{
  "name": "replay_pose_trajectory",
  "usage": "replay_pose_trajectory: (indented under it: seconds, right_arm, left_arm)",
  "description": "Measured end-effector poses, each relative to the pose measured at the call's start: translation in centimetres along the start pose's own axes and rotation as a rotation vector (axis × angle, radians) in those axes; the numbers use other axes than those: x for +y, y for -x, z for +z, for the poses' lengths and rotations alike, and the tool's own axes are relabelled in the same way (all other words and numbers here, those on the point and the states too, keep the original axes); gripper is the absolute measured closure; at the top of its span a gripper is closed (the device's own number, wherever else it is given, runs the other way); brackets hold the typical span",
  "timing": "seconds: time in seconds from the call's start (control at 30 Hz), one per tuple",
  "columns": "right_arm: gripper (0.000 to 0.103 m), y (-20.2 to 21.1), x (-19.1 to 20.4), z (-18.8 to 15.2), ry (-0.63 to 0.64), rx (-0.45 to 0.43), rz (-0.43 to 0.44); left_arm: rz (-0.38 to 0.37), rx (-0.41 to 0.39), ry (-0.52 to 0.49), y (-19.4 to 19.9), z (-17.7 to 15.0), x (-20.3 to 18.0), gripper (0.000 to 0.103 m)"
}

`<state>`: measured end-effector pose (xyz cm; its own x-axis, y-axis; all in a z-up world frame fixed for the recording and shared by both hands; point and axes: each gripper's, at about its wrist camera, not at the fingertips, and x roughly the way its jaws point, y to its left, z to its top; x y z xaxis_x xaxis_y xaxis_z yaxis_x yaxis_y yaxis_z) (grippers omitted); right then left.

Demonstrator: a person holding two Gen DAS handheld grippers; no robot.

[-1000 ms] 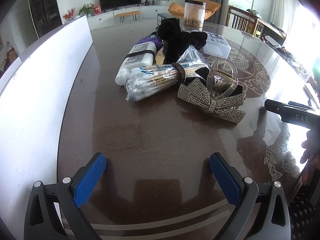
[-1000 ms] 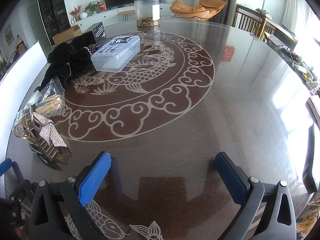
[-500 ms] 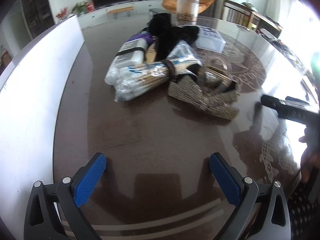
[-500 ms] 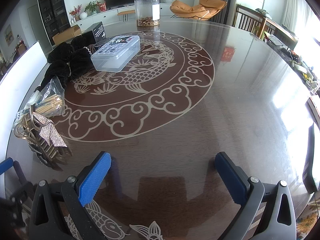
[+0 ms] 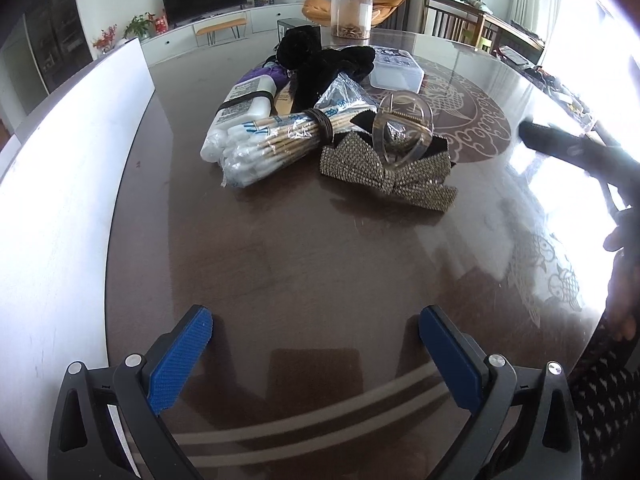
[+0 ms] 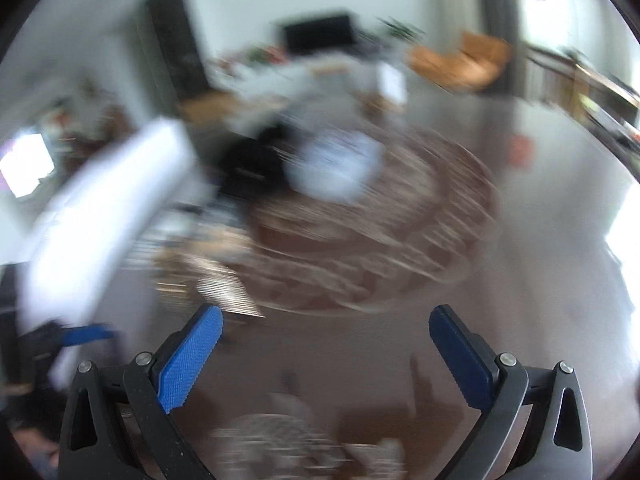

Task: Organize objects
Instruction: 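Grasp the clear claw clip with rhinestone bow using the right gripper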

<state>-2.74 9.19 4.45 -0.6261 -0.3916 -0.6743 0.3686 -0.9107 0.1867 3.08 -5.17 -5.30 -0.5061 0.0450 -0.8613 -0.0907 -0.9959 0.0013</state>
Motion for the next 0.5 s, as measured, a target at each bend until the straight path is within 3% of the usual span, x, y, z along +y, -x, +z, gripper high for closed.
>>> replay_pose_trajectory:
  seconds: [0.1, 0.2, 0.5]
  right_arm:
    - [0.0, 0.4, 2.9, -0.2, 0.12, -0.029, 0.121]
    - [0.0, -1.3, 4.9, -0.5, 0.2, 0.028, 0.182]
    - [0.002, -8.5, 8.8, -0.2, 0.339, 0.205, 0.213]
  left_arm:
    - [0.0, 0.0, 0.0, 0.2, -0.4, 0.1, 0.0]
    - [-0.003, -0.005, -0.003, 0.3, -0.6, 0.1, 0.0]
    - [-0.012, 0.0, -0.018, 0.4, -1.0, 0.2, 0.0]
